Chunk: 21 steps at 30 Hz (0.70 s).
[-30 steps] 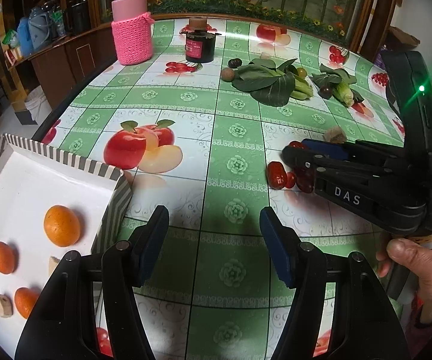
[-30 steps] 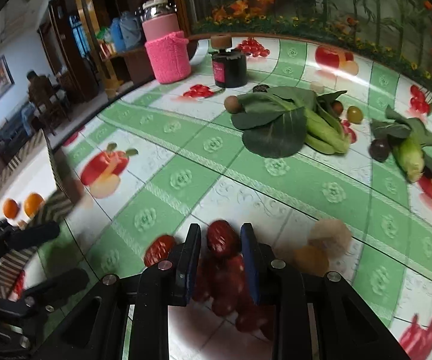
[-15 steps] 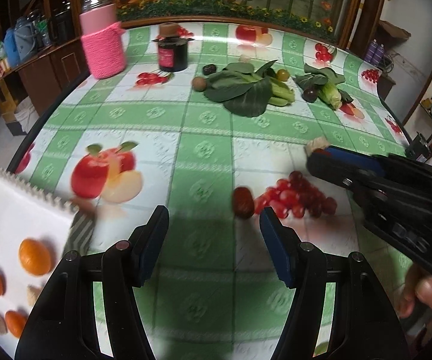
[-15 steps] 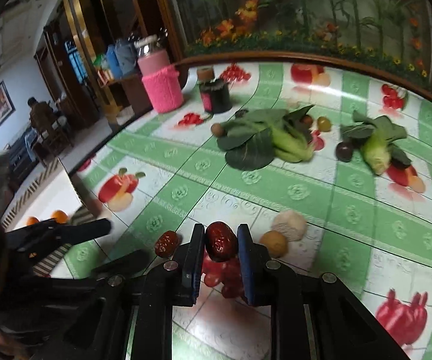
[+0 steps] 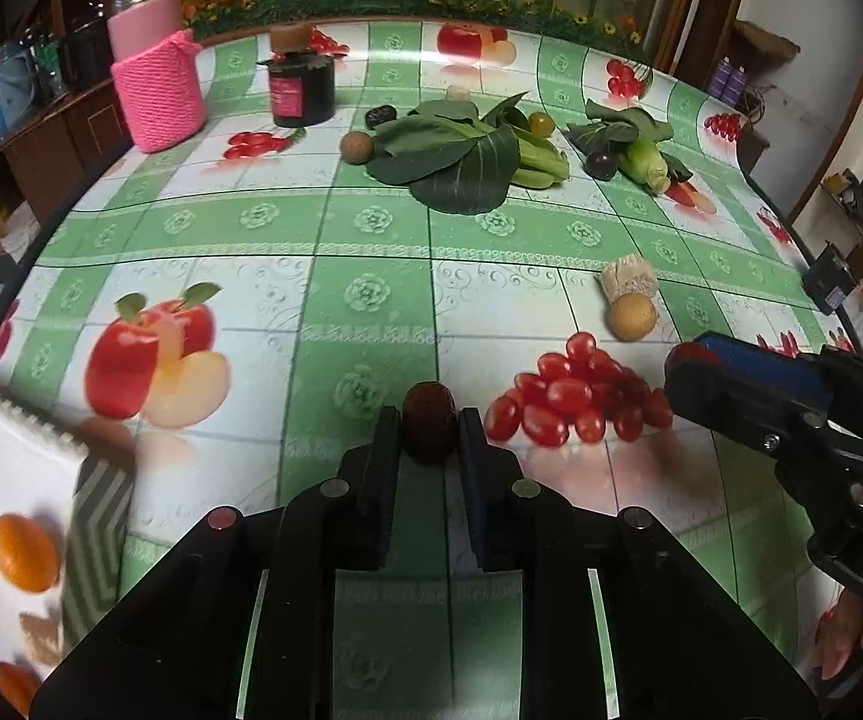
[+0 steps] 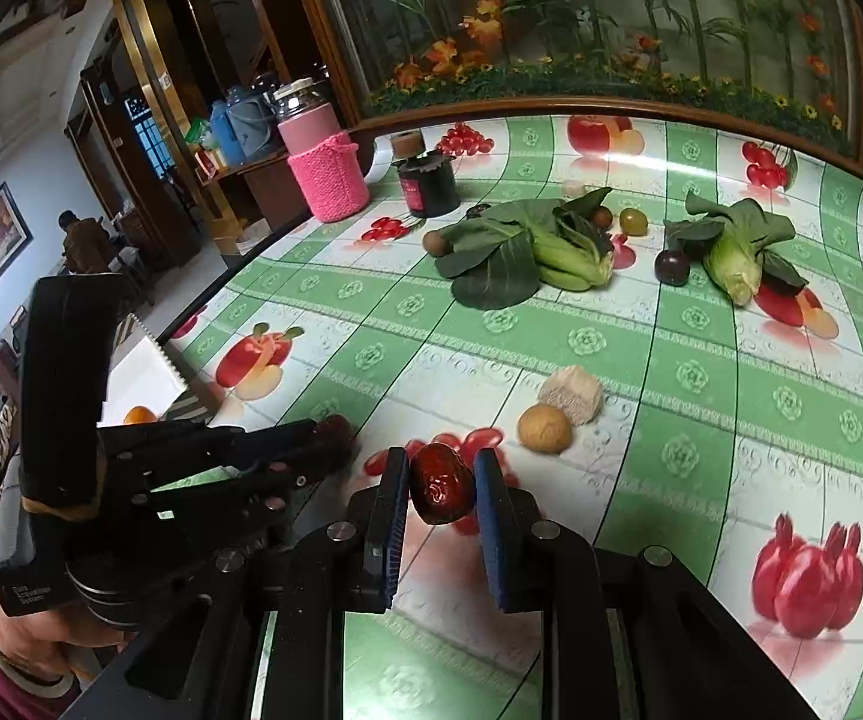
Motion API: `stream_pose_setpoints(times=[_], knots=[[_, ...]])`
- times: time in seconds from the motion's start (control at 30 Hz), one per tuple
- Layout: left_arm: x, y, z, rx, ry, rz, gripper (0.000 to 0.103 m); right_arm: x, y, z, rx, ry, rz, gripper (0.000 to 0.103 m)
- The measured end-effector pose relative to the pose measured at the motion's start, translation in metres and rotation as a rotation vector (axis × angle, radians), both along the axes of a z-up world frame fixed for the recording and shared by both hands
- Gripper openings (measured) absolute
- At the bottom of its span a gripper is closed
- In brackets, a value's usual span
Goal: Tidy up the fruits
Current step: 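Grasp a red date with the right tool while the left tool grasps another red date, then carry both red dates over the white tray and open both tools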
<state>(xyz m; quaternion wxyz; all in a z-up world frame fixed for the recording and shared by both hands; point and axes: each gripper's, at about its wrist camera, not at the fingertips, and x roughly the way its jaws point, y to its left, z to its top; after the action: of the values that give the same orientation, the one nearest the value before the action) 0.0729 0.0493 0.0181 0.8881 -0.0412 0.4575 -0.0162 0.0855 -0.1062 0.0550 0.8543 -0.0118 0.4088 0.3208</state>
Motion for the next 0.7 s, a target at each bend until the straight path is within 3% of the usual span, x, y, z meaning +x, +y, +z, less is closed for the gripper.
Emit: stream_pose_setpoints(times=[0.27,0.7], knots=[[-0.055,0.01,0.02,-0.007,-0.04,0.002,0.018,-0.039,0.019,-0.002,0.009,0.005,0.04,0.021],[-0.149,0.07,0.046,0.13,-0.145,0.145,0.018,-0.103,0.074,0.001,0.084,0.01,0.109,0.021]])
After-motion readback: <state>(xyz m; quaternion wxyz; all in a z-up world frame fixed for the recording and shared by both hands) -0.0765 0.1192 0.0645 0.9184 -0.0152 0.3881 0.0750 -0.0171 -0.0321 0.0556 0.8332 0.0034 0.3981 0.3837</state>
